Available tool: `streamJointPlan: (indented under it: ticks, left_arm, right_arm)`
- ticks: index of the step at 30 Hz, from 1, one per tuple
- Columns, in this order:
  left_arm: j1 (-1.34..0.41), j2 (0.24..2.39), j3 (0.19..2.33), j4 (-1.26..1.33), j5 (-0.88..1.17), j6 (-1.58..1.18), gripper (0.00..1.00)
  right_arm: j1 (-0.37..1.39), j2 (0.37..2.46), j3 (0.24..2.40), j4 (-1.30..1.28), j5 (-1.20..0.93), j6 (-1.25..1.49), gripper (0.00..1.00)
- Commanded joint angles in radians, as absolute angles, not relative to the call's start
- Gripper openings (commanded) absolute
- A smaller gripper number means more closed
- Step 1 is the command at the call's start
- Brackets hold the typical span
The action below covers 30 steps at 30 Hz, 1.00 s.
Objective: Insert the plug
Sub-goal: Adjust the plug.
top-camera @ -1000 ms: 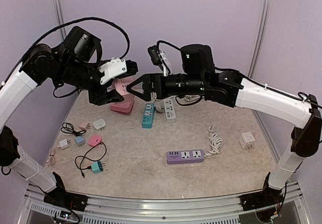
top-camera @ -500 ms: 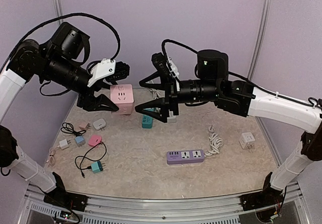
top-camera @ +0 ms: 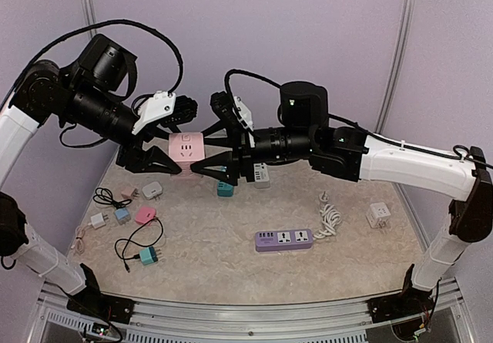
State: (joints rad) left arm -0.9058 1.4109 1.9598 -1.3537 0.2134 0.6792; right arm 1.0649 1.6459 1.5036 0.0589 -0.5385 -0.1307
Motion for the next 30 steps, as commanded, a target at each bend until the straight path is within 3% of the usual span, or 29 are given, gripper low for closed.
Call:
streamJointPlan:
  ticks: [1,5,6,7,8,10,12,13,16,21,30]
  left_arm:
    - [-0.913,1.396,1.985,-1.387,0.251,0.685,0.0]
    - [-0.913,1.393,1.988,-1.388,0.261,0.681,0.0]
    - [-0.913,1.392,1.987,-1.389,0.263,0.681,0.0]
    - [-0.913,1.39,1.986,-1.39,0.264,0.681,0.0]
    - [-0.913,1.391,1.986,-1.391,0.264,0.679,0.0]
    - [-0.911,1.386,1.986,-1.384,0.257,0.669,0.06]
    - [-0.91,1.38,1.989,-1.369,0.232,0.65,0.59]
    - [-0.907,1.377,1.992,-1.36,0.217,0.642,0.72]
    - [-0.879,1.358,1.99,-1.347,0.233,0.632,0.92]
    - [-0.806,1.322,1.961,-1.341,0.317,0.633,0.98]
    - [-0.756,1.29,1.939,-1.24,0.42,0.56,0.95]
  right_arm:
    - [1.072,1.673,1.545,0.087,-0.553,-0.112,0.59]
    - [1.072,1.683,1.565,0.054,-0.547,-0.118,0.4]
    - [1.073,1.684,1.575,0.044,-0.547,-0.117,0.32]
    - [1.074,1.686,1.583,0.033,-0.549,-0.114,0.15]
    - [1.074,1.686,1.589,0.029,-0.545,-0.105,0.06]
    - [1.075,1.682,1.586,0.038,-0.541,-0.087,0.0]
    - [1.077,1.671,1.572,0.061,-0.522,-0.062,0.0]
    - [1.077,1.664,1.567,0.071,-0.507,-0.044,0.0]
    - [1.077,1.643,1.547,0.111,-0.461,-0.011,0.0]
    - [1.077,1.611,1.519,0.193,-0.435,0.04,0.0]
    - [1.084,1.612,1.497,0.385,-0.501,0.131,0.0]
